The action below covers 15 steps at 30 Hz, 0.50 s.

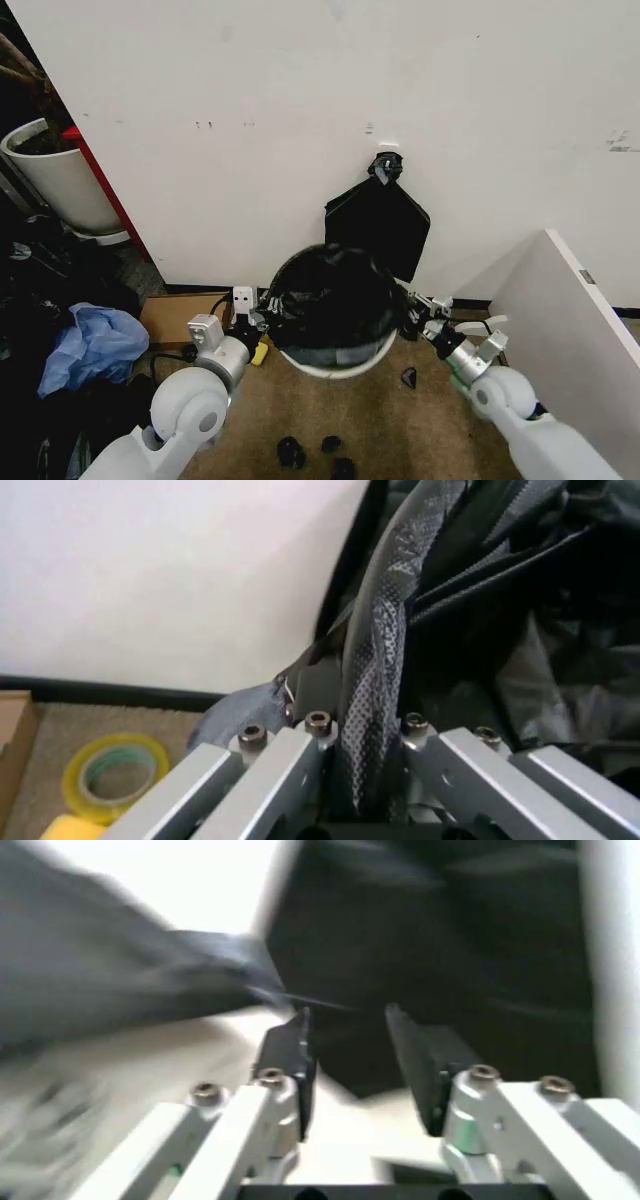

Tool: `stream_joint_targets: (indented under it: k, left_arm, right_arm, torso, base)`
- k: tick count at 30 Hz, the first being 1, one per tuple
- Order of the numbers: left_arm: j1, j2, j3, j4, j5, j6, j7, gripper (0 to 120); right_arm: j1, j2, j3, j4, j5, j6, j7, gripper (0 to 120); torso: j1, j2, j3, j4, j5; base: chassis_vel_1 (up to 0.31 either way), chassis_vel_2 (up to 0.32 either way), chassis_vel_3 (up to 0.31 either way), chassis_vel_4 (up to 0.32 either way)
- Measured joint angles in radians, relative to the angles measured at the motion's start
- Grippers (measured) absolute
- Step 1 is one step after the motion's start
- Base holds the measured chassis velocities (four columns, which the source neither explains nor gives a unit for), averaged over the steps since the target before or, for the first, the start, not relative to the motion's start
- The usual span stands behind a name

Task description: Place the garbage bag over the trash bin.

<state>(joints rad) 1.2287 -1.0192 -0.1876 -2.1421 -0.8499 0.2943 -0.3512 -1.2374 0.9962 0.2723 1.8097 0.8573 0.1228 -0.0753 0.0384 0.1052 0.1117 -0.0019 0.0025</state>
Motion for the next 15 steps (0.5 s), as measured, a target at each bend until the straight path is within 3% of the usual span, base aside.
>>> stream_joint_targets:
  k: [1, 3, 5, 7, 11, 15]
  left_arm:
    - [0.001, -0.004, -0.001, 0.008, 0.000, -0.004, -0.001, 1]
    - [0.001, -0.006, -0.002, 0.010, 0.000, -0.006, -0.001, 1]
    - [0.001, -0.020, -0.005, 0.016, -0.003, -0.012, -0.003, 1]
    - [-0.002, -0.029, -0.007, 0.022, -0.004, -0.017, -0.005, 1]
    - [-0.011, -0.046, -0.009, 0.036, -0.007, -0.023, -0.006, 1]
    - [-0.030, -0.070, -0.010, 0.062, -0.018, -0.025, -0.005, 1]
  right_arm:
    - [-0.020, 0.000, 0.003, 0.043, 0.040, -0.055, 0.138, 35]
    - [-0.029, 0.001, 0.006, 0.065, 0.061, -0.090, 0.205, 38]
    - [-0.068, 0.007, 0.022, 0.167, 0.179, -0.206, 0.467, 48]
    - [-0.100, 0.017, 0.036, 0.245, 0.277, -0.245, 0.576, 55]
    - [-0.163, 0.042, 0.045, 0.369, 0.374, -0.222, 0.615, 67]
    - [-0.274, 0.090, 0.012, 0.563, 0.417, -0.148, 0.547, 85]
  torso:
    - [0.000, 0.000, 0.000, -0.0001, 0.0001]
    - [0.000, 0.000, 0.000, 0.0000, 0.0002]
    - [0.000, 0.000, 0.000, -0.0001, 0.0000]
    - [0.000, 0.000, 0.000, -0.0001, 0.0000]
    - [0.000, 0.000, 0.000, -0.0002, 0.0001]
    - [0.000, 0.000, 0.000, -0.0002, -0.0001]
  base:
    - [0.000, 0.000, 0.000, 0.000]
    - [0.000, 0.000, 0.000, 0.000]
    - [0.000, 0.000, 0.000, 0.000]
    - [0.000, 0.000, 0.000, 0.000]
    - [0.000, 0.000, 0.000, 0.000]
    - [0.000, 0.000, 0.000, 0.000]
